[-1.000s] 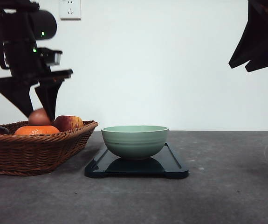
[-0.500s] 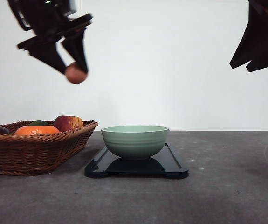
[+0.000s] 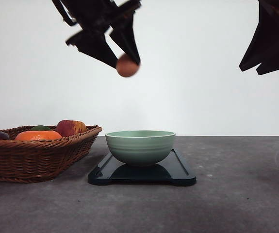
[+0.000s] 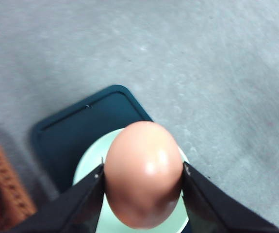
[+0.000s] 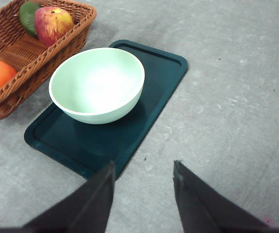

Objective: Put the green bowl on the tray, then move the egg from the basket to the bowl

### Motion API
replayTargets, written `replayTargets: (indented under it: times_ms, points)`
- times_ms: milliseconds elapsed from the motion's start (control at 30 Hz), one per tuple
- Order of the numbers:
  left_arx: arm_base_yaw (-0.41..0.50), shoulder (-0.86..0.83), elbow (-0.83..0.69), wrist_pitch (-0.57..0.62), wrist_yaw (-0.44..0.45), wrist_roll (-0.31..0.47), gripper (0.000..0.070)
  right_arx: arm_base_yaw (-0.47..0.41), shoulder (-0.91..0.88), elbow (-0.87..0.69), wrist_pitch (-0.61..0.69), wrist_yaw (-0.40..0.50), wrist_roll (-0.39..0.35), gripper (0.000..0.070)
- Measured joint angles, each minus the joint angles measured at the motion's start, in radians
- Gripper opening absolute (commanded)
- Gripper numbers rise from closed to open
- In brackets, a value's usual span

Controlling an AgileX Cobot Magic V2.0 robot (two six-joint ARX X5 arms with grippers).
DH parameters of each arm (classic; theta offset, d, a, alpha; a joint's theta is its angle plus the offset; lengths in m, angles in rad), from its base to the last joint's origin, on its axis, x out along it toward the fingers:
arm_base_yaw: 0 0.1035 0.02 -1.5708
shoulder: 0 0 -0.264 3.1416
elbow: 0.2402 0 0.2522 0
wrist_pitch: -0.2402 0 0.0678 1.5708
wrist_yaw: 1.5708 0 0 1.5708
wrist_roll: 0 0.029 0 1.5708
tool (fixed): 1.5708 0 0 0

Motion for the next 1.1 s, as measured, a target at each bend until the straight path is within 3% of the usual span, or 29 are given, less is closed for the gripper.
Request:
replayTargets:
  times_ms: [1100]
  points:
    - [-0.04, 0.298, 0.0, 0.067, -0.003, -0.011, 0.0269, 0.0, 0.0, 0.0, -0.003, 0.0, 0.0, 0.0238]
